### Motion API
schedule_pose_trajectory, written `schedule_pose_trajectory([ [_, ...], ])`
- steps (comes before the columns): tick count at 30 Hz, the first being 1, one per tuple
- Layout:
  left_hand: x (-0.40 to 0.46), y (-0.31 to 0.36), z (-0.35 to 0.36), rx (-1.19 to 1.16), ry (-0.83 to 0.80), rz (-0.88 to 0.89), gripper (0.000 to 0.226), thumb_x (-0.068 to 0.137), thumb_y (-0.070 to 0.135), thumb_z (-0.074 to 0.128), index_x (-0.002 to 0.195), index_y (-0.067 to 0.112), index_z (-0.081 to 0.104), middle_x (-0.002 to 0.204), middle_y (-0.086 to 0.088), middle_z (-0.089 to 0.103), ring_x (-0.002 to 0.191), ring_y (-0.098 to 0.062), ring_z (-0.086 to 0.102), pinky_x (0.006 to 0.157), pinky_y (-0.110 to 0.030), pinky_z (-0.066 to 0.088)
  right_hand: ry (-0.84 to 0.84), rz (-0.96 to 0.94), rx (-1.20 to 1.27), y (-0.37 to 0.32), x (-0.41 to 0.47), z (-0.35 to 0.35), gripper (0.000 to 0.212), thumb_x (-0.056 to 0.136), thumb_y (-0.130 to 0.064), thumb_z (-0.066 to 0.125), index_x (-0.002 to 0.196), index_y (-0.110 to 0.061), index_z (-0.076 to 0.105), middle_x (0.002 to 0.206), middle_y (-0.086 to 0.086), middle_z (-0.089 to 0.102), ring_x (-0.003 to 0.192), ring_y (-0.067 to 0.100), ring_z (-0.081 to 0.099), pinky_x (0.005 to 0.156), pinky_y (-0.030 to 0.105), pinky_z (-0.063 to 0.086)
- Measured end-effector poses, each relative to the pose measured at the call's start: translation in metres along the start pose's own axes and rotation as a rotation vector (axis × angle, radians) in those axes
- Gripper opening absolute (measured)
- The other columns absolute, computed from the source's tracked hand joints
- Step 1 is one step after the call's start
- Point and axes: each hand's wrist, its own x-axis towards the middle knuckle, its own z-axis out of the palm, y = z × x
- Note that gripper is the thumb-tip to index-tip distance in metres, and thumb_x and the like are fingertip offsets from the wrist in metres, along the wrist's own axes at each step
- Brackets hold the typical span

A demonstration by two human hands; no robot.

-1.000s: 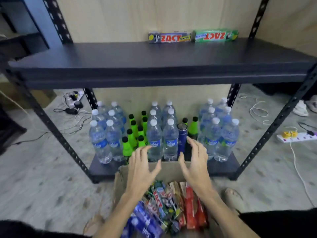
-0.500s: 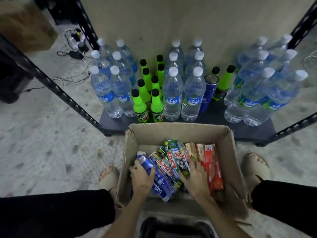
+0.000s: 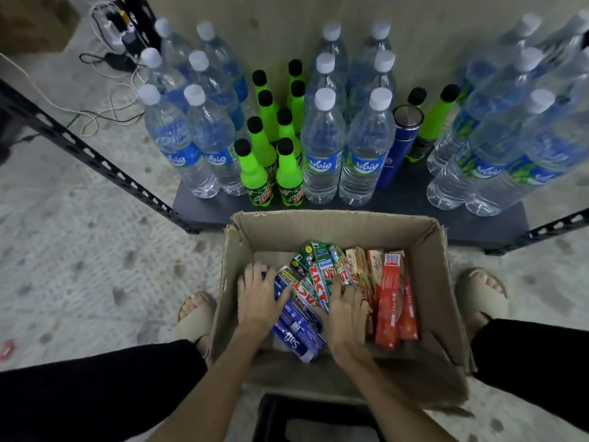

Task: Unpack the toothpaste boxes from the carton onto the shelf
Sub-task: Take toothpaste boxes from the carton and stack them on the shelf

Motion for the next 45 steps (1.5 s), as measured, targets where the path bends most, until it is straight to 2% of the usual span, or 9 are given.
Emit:
schedule_pose_trajectory([
  [4,0.033,-0.023,-0.015,-0.125,-0.424,0.181,0.109,0.069,0.094,0.038,0.154,0.026,0.036,0.154,-0.004,0.039,0.144,-0.024,0.031,0.117,-0.043,0.027,-0.077,0.075,0.262,0.004,0.009,-0.001,0.089,0.086,-0.047,0.072,0.155,-0.020,0.023,0.144,0.009,0.044,0.134,0.023,0.042,0.112,0.038,0.034],
  [6,0.042,-0.032,-0.019,-0.163,-0.546,0.230,0.122,0.059,0.096,0.051,0.156,0.025,0.031,0.156,-0.006,0.038,0.144,-0.026,0.032,0.118,-0.041,0.030,-0.086,0.109,0.439,0.009,0.013,0.002,0.095,0.080,-0.040,0.080,0.155,-0.024,0.024,0.148,0.009,0.039,0.138,0.024,0.037,0.115,0.041,0.033],
  [9,0.052,-0.038,-0.018,-0.133,-0.584,0.314,0.113,0.067,0.061,0.084,0.158,0.024,0.028,0.150,-0.008,0.042,0.139,-0.029,0.037,0.115,-0.038,0.033,-0.107,0.108,0.473,0.014,0.017,0.000,0.096,0.078,-0.042,0.081,0.155,-0.025,0.026,0.151,0.007,0.035,0.140,0.024,0.031,0.116,0.043,0.030],
  [15,0.055,-0.037,-0.016,-0.165,-0.588,0.315,0.102,0.064,0.029,0.094,0.149,0.020,0.037,0.143,-0.004,0.043,0.133,-0.025,0.042,0.111,-0.037,0.039,-0.097,0.091,0.488,0.019,0.019,-0.003,0.091,0.082,-0.044,0.078,0.154,-0.025,0.027,0.151,0.005,0.030,0.142,0.021,0.027,0.120,0.044,0.028],
  [22,0.053,-0.034,-0.026,-0.083,-0.595,0.392,0.075,0.059,0.039,0.095,0.119,0.020,0.053,0.115,0.004,0.032,0.111,-0.014,0.030,0.099,-0.031,0.039,-0.122,0.074,0.619,0.023,0.017,-0.012,0.086,0.092,-0.022,0.069,0.160,-0.027,0.016,0.162,0.004,0.017,0.151,0.023,0.014,0.122,0.046,0.019],
  [27,0.037,-0.038,-0.038,-0.141,-0.472,0.447,0.067,0.063,0.044,0.092,0.116,0.018,0.060,0.116,0.001,0.034,0.108,-0.013,0.028,0.098,-0.028,0.037,-0.137,0.031,0.647,0.033,0.022,-0.039,0.087,0.092,-0.011,0.068,0.159,-0.034,0.018,0.163,-0.002,0.024,0.154,0.022,-0.001,0.120,0.047,0.002],
  [34,0.009,-0.041,-0.091,-0.469,-0.187,0.419,0.052,0.065,0.049,0.089,0.102,0.030,0.057,0.104,0.010,0.054,0.095,-0.010,0.054,0.078,-0.031,0.042,-0.086,-0.187,0.685,0.065,0.015,-0.112,0.077,0.087,-0.016,0.076,0.148,-0.043,0.038,0.145,-0.003,0.048,0.136,0.011,0.031,0.120,0.044,0.029],
  [40,-0.011,-0.020,-0.171,-0.687,0.013,0.436,0.053,0.066,0.048,0.091,0.104,0.029,0.060,0.104,0.006,0.065,0.090,-0.010,0.064,0.075,-0.025,0.051,0.029,-0.383,0.690,0.080,0.006,-0.210,0.066,0.086,-0.015,0.076,0.137,-0.048,0.048,0.132,-0.012,0.055,0.131,0.006,0.038,0.107,0.012,0.028],
  [45,-0.025,0.000,-0.253,-0.682,0.147,0.522,0.054,0.067,0.047,0.090,0.108,0.032,0.059,0.110,0.009,0.063,0.097,-0.008,0.064,0.075,-0.020,0.052,0.159,-0.503,0.645,0.086,-0.015,-0.306,0.068,0.088,-0.015,0.075,0.138,-0.049,0.045,0.132,-0.007,0.054,0.132,-0.003,0.040,0.109,0.015,0.031],
])
